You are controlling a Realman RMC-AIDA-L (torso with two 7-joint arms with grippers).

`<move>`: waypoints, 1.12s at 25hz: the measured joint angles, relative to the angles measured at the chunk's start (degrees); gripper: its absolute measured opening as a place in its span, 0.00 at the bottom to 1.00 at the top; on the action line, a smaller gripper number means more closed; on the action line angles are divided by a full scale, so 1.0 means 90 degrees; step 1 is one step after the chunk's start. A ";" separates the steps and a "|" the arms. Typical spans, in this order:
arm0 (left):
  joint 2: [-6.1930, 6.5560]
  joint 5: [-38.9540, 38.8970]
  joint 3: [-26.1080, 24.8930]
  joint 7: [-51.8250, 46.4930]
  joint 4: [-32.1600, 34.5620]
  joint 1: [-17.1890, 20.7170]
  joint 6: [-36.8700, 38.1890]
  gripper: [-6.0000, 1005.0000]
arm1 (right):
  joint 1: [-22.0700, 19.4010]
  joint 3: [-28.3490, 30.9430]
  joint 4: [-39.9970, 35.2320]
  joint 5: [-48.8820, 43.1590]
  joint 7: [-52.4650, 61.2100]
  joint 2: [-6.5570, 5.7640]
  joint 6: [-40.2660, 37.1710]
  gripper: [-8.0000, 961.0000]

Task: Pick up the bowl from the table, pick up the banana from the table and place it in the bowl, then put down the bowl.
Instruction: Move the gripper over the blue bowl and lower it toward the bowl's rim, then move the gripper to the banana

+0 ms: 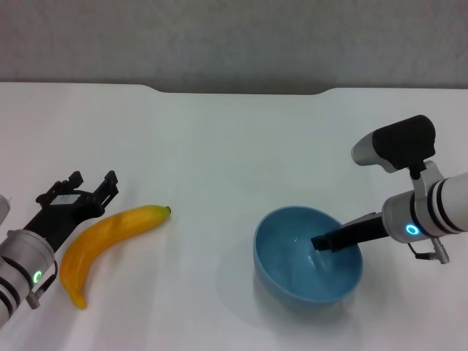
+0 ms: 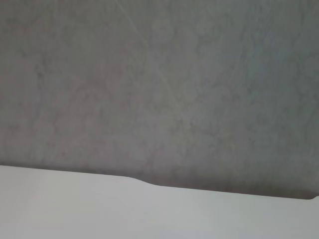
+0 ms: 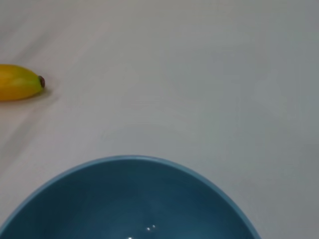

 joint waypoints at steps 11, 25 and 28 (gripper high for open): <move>0.0006 0.0001 -0.0005 0.0001 0.0007 0.0024 0.0000 0.70 | -0.0060 -0.0041 0.0080 0.0019 -0.0024 0.0000 -0.0106 0.24; 0.0235 0.0637 0.0074 -0.0724 -0.0591 0.0060 0.0510 0.70 | -0.1322 -0.0056 0.1826 0.0042 -0.0022 -0.0005 -0.0261 0.06; 0.0462 0.1265 0.0062 -0.1550 -0.1086 0.0167 0.0844 0.70 | -0.1495 -0.0027 0.2096 0.0044 -0.0009 -0.0013 -0.0261 0.05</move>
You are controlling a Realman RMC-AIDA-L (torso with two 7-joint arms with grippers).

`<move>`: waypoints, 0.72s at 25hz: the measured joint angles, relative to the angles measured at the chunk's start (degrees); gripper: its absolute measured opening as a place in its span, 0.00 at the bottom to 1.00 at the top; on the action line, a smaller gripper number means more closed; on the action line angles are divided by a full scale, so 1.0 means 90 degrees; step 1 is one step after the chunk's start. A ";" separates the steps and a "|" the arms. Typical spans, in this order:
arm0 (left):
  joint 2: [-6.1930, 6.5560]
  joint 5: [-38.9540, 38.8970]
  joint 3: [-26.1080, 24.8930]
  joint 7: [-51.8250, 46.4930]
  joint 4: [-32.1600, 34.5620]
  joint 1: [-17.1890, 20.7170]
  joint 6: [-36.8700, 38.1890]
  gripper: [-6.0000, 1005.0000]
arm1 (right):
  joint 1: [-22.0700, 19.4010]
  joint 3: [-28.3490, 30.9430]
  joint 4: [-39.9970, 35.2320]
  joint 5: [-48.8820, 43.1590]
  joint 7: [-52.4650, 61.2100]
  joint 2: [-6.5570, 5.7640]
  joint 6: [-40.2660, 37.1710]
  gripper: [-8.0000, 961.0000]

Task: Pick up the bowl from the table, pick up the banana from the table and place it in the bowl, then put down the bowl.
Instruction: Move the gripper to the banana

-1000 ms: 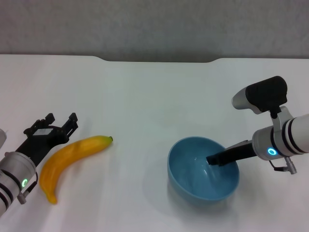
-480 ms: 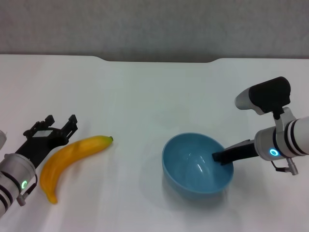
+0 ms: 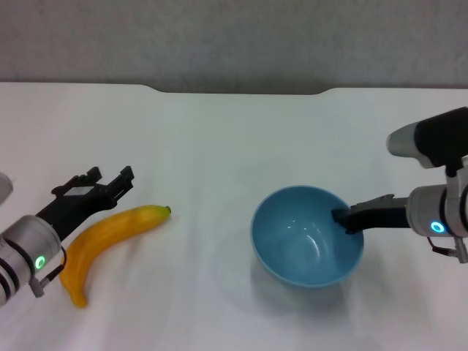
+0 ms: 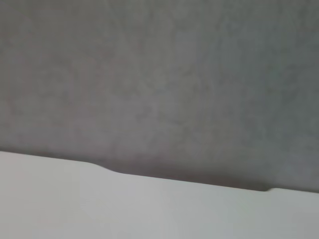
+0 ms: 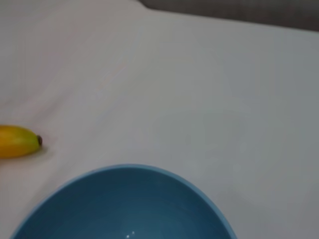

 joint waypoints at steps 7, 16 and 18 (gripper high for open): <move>0.0367 0.2267 -0.0436 -0.1794 -0.0730 0.0071 0.0637 0.70 | -0.0193 0.0132 0.0172 0.0001 -0.0009 -0.0007 0.0072 0.05; 0.0208 0.5089 -0.0450 -0.2246 -0.2296 0.0267 0.3182 0.70 | -0.0335 0.0190 0.0247 -0.0018 -0.0014 -0.0025 0.0186 0.05; 0.0237 0.5167 -0.0132 -0.2325 -0.2682 0.0329 0.3660 0.70 | -0.0337 0.0196 0.0256 -0.0021 -0.0015 -0.0026 0.0238 0.05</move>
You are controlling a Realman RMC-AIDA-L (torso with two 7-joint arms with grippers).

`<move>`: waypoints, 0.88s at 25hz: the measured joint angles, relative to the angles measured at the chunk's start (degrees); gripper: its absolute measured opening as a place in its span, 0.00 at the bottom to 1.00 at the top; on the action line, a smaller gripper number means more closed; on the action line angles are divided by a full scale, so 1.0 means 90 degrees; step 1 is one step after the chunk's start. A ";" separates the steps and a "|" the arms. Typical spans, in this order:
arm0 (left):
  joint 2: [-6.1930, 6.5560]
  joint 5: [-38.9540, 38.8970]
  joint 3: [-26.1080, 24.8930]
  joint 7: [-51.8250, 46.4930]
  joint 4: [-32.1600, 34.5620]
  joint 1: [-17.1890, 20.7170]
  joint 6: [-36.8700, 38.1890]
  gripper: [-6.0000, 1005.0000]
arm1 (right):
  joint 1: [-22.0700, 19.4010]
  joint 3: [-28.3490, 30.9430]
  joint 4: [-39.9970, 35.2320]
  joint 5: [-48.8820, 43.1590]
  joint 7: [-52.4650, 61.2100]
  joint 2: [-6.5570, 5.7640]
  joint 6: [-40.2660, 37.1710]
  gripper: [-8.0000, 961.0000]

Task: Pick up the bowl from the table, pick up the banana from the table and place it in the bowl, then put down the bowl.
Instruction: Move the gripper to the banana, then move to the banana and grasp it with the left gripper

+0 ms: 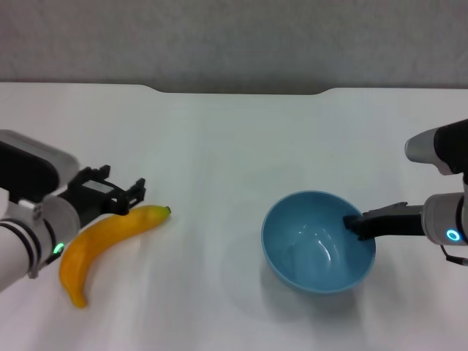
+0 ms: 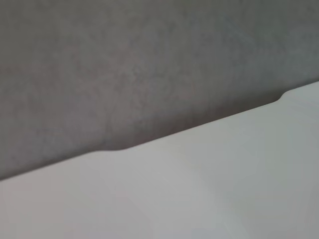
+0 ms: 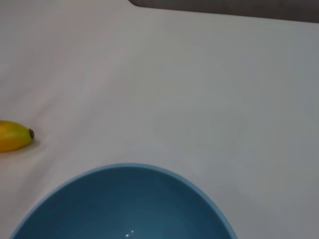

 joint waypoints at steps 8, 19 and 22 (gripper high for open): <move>0.0309 -0.1498 0.0908 0.0760 -0.0848 -0.0161 0.1818 0.70 | -0.0019 0.0134 0.0135 -0.0017 -0.0002 -0.0001 0.0097 0.05; -0.0268 -0.4389 -0.0522 0.5603 -0.1803 -0.0380 0.4735 0.70 | -0.0015 0.0153 0.0153 0.0002 -0.0021 0.0000 0.0085 0.05; -0.0246 -0.4609 -0.0486 0.5482 -0.1783 -0.0565 0.5229 0.70 | -0.0010 0.0154 0.0220 0.0013 -0.0022 -0.0001 0.0090 0.05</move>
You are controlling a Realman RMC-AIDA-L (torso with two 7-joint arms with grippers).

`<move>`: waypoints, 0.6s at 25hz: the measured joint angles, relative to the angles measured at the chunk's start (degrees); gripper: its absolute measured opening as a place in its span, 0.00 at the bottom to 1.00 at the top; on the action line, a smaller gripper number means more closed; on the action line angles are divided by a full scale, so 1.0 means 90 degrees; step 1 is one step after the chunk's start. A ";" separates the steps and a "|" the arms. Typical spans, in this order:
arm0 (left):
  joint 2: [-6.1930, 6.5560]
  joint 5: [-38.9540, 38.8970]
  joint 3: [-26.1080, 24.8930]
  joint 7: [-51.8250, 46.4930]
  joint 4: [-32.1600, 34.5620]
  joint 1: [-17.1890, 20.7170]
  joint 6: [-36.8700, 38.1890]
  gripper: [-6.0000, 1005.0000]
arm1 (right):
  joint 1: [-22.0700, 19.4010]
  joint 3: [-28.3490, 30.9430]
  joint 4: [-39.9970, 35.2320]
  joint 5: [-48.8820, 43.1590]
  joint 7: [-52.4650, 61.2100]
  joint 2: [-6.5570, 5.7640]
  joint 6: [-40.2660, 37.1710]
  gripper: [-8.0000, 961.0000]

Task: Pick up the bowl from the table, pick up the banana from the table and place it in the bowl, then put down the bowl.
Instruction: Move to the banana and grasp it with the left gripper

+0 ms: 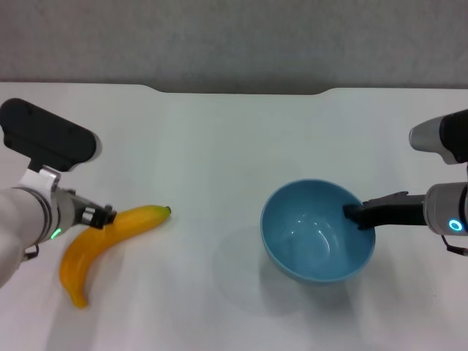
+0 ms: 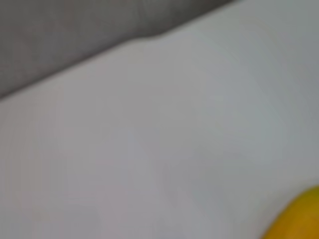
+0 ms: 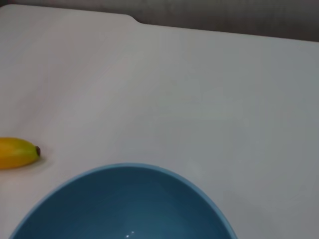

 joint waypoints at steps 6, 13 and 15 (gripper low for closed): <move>0.0090 -0.0629 0.0065 -0.0162 0.0004 -0.0353 0.0713 0.70 | -0.0003 -0.0002 0.0051 -0.0024 0.0000 0.0003 -0.0004 0.05; 0.0168 -0.0891 0.0067 -0.0268 0.0562 -0.0807 0.1012 0.70 | 0.0028 -0.0033 0.0069 0.0005 0.0000 0.0010 -0.0036 0.05; 0.0148 -0.0894 0.0063 -0.0286 0.0857 -0.0999 0.1046 0.70 | 0.0029 -0.0035 0.0071 0.0006 0.0000 0.0010 -0.0045 0.05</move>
